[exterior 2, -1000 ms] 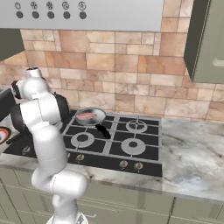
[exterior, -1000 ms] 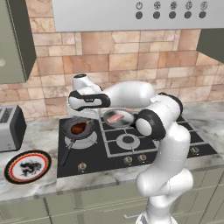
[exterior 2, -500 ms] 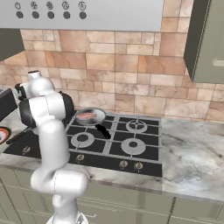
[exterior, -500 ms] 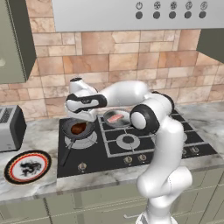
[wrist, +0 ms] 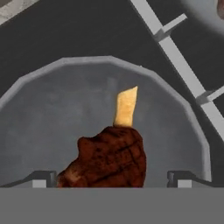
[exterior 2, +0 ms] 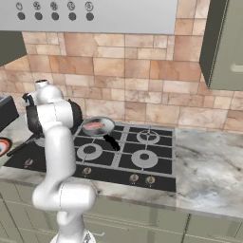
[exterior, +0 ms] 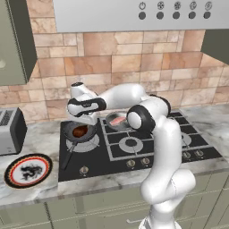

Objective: Place one of the steaks on the plate and the other in the bowl. Then place the bowl in the fridge.

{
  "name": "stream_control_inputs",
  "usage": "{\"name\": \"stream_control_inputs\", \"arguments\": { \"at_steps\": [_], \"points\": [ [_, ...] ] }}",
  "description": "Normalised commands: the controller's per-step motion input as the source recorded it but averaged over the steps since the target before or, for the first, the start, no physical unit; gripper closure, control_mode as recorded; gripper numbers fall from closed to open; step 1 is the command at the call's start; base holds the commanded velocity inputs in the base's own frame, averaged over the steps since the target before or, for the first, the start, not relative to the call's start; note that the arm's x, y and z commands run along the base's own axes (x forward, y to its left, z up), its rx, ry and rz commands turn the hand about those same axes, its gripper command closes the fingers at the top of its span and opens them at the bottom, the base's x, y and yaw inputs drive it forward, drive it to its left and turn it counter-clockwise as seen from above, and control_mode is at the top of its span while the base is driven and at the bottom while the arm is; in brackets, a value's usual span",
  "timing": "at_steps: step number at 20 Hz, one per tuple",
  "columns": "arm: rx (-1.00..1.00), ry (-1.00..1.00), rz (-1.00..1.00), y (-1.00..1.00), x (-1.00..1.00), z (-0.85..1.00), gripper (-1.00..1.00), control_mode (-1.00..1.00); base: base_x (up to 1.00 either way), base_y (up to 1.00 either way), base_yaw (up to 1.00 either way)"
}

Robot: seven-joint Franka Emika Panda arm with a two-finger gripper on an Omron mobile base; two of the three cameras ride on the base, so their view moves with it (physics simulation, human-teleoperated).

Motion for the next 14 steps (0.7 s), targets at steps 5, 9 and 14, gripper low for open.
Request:
{"name": "stream_control_inputs", "arguments": {
  "at_steps": [5,9,14],
  "points": [
    [0.04,0.0,0.0,0.03,0.02,-0.27,-1.0,-1.0,0.0,0.0,0.0],
    [0.04,0.0,0.0,0.07,0.0,-0.35,-1.0,-1.0,0.0,0.0,0.0],
    [0.04,0.0,0.0,0.05,-0.03,-0.46,1.0,-1.0,0.0,0.0,0.0]
  ]
}}
